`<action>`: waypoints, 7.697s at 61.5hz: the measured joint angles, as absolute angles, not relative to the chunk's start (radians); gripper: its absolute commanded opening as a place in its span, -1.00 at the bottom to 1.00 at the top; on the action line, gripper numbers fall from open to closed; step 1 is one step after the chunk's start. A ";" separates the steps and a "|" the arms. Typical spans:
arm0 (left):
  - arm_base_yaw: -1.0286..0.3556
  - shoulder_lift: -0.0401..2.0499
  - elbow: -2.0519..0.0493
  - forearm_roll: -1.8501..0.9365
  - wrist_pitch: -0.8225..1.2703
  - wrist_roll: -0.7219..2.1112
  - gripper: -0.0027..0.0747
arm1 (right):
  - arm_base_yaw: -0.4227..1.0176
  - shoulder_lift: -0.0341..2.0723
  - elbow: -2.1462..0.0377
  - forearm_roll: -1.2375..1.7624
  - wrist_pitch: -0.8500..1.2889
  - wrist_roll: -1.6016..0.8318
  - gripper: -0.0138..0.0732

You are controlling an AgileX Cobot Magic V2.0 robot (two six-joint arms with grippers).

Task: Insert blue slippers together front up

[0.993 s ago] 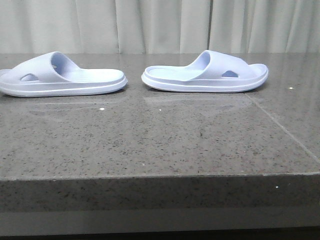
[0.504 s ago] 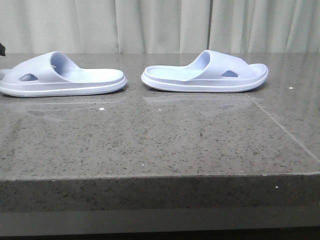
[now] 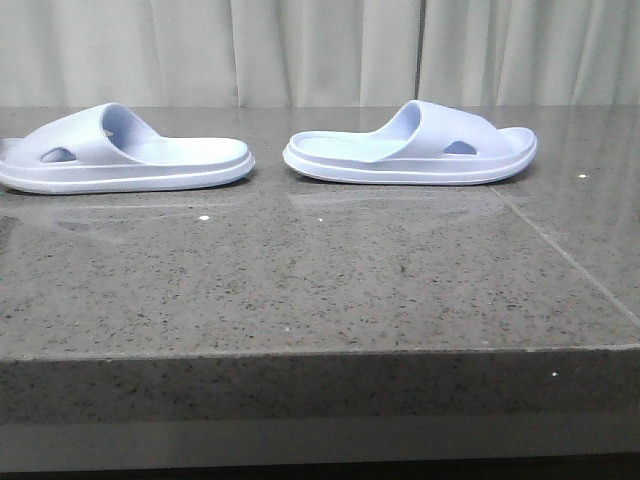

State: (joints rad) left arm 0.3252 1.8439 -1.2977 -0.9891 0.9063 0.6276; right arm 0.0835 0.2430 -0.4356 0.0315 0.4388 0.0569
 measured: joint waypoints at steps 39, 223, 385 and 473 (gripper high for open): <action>0.239 1.888 -1.317 -1.035 0.912 0.648 0.07 | 0.084 0.243 -0.436 0.031 0.439 0.057 0.71; 0.285 1.953 -1.309 -1.442 1.173 0.653 -0.98 | -0.023 1.592 -1.215 0.263 0.396 0.052 0.38; 0.263 1.957 -1.309 -1.448 1.169 0.653 -0.98 | -0.124 2.005 -1.490 1.365 1.148 -0.535 -0.95; 0.039 1.960 -1.309 -1.625 1.011 0.684 -0.98 | 0.039 2.062 -1.490 1.416 1.013 -0.541 -0.89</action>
State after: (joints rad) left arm 0.0386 1.9603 -1.3090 -1.6245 1.0106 0.6836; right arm 0.0394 2.0617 -1.4899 1.4158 1.0128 -0.5406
